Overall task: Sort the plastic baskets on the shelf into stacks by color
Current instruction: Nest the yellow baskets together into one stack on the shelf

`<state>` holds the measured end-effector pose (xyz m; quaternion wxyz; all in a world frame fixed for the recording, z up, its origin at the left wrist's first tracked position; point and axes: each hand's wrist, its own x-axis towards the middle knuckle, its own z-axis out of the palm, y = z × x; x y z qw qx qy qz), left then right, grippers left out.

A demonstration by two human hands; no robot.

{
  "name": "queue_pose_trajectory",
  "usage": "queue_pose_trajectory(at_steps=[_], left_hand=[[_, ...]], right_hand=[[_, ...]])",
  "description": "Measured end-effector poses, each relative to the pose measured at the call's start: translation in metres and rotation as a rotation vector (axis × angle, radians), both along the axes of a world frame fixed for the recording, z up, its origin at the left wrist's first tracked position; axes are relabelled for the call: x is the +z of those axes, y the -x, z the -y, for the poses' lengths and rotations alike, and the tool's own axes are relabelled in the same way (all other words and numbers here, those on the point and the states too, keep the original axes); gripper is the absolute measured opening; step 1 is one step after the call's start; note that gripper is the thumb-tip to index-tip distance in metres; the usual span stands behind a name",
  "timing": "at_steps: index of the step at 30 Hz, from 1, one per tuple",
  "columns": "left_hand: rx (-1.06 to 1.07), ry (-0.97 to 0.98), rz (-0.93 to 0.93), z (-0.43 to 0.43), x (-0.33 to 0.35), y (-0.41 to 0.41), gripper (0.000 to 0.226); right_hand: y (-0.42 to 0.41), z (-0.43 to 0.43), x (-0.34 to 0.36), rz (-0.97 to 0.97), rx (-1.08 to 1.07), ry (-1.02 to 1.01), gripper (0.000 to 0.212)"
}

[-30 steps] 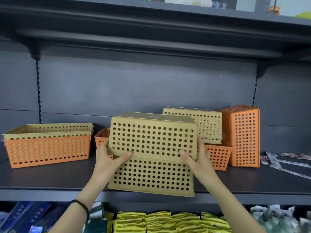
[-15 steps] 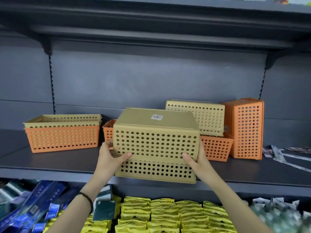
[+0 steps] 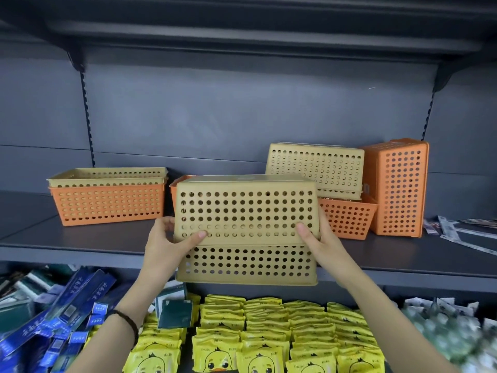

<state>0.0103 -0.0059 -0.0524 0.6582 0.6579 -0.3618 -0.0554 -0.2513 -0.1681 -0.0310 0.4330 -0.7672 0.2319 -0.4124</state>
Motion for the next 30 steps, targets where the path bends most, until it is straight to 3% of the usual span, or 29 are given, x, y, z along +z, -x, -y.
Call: queue_pose_trajectory(at_steps=[10,13,16,20,23,27,30], left_hand=[[-0.007,-0.136,0.031,0.007,-0.025,0.0,0.081],[-0.03,-0.134,-0.001,0.01,-0.032,0.003,0.066],[-0.047,-0.142,-0.035,0.01,-0.034,0.003,0.062],[-0.028,-0.12,-0.124,0.002,-0.029,0.007,0.063],[-0.048,-0.051,-0.178,-0.009,-0.018,0.008,0.057],[-0.123,0.089,-0.14,-0.019,0.016,0.01,0.035],[-0.181,0.101,-0.007,-0.017,0.042,0.006,0.035]], right_hand=[[0.002,0.001,-0.039,-0.143,-0.085,-0.073,0.08],[0.004,-0.005,-0.038,-0.157,-0.064,-0.086,0.077],[0.008,-0.008,-0.04,-0.198,-0.104,-0.071,0.101],[0.012,-0.012,-0.042,-0.191,-0.127,-0.092,0.099],[0.017,-0.013,-0.032,-0.099,-0.129,-0.12,0.115],[0.027,-0.012,0.0,0.042,-0.066,-0.134,0.104],[0.031,-0.008,0.026,0.063,-0.051,-0.053,0.085]])
